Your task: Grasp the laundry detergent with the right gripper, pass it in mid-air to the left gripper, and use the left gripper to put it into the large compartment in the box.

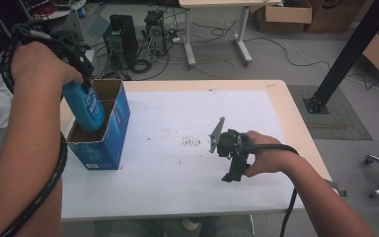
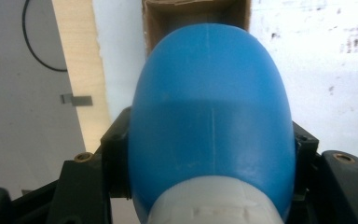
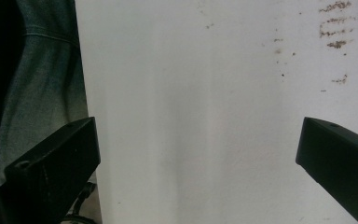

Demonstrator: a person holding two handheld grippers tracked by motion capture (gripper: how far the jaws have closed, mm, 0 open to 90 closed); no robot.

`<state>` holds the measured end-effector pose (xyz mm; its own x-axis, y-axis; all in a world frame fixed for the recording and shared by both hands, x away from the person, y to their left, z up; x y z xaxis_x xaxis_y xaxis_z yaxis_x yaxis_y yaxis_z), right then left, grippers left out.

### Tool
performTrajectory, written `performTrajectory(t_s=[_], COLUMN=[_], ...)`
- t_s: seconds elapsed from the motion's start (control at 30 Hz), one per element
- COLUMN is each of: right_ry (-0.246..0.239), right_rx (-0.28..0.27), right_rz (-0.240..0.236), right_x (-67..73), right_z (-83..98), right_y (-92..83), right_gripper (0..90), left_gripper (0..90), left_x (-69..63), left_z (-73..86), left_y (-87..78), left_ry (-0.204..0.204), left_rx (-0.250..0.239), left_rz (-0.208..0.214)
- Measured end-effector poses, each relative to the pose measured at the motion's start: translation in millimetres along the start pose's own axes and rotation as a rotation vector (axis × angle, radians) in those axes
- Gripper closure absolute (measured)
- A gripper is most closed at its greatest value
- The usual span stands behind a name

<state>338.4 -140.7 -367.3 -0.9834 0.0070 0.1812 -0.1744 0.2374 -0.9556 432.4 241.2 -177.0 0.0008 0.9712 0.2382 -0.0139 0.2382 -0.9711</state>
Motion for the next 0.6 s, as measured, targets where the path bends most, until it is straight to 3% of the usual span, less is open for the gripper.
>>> performTrajectory(t_s=[0.27,0.3,0.6], right_ry=[0.008,0.009,0.011], right_rx=[0.005,0.006,-0.003], right_rz=[-0.004,-0.003,-0.005], right_x=[0.2,0.1,0.4], right_z=[0.8,1.0,0.7], right_y=[0.8,0.9,1.9], right_gripper=[0.0,0.0,0.0], left_gripper=[38.3,38.3,38.3], left_x=[-6.2,-6.0,-13.8], left_z=[-4.8,-5.3,-6.2], left_y=[38.1,43.1,88.4], left_ry=[0.005,0.020,0.016], left_rx=[0.026,0.027,0.032], left_rz=[-0.008,-0.017,0.002])
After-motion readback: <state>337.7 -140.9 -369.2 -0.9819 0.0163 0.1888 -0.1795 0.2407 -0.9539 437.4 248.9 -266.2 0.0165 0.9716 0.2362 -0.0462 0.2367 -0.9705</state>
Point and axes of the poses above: each handheld gripper's, and its own axes: y roughly forward along the jaws, z roughly out of its underside, x roughly to its left, the point moved 4 cm from there along y, roughly forward along the jaws, and after that the axes turned 10 degrees about -z, right-handed, at the moved point
